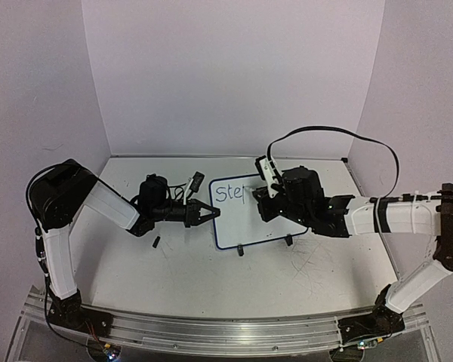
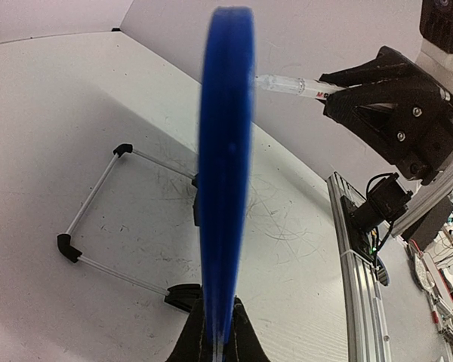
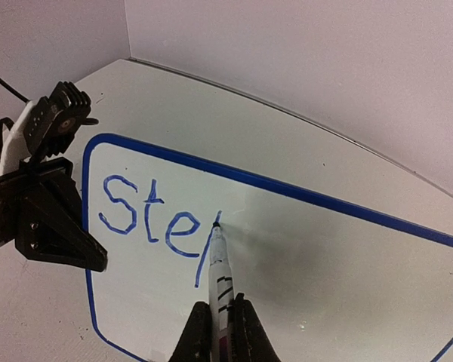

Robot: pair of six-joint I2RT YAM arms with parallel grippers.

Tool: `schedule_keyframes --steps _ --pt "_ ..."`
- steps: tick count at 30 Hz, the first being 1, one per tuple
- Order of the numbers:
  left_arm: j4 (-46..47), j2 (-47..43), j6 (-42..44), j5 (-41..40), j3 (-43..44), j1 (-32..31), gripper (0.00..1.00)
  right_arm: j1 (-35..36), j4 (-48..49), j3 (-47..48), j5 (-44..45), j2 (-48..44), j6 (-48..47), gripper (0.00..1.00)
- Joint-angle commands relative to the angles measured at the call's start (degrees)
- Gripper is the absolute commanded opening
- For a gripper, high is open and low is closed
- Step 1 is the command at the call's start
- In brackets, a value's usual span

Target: Write a sentence on the whiteboard

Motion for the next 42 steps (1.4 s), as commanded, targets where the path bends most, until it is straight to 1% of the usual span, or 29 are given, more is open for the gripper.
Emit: schedule_keyframes --steps 1,10,19,33,42 --pt "-3.8 -1.6 1.3 -0.2 0.0 0.0 0.00 0.0 1.3 2.6 2.3 0.9 0.3 0.00" --pt "-4.0 -1.5 1.5 -0.4 0.1 0.0 0.00 0.0 0.3 1.5 5.5 -0.5 1.0 0.00" --pt "-4.2 -1.6 1.4 -0.6 0.1 0.0 0.00 0.0 -0.5 -0.3 6.7 -2.0 1.5 0.00" --pt "-4.5 -1.7 1.5 -0.7 0.0 0.0 0.00 0.1 -1.6 -2.6 4.9 -2.8 2.5 0.00" --pt "-4.7 -1.9 1.6 -0.7 0.1 0.0 0.00 0.7 -1.5 -1.6 3.5 -1.1 2.7 0.00"
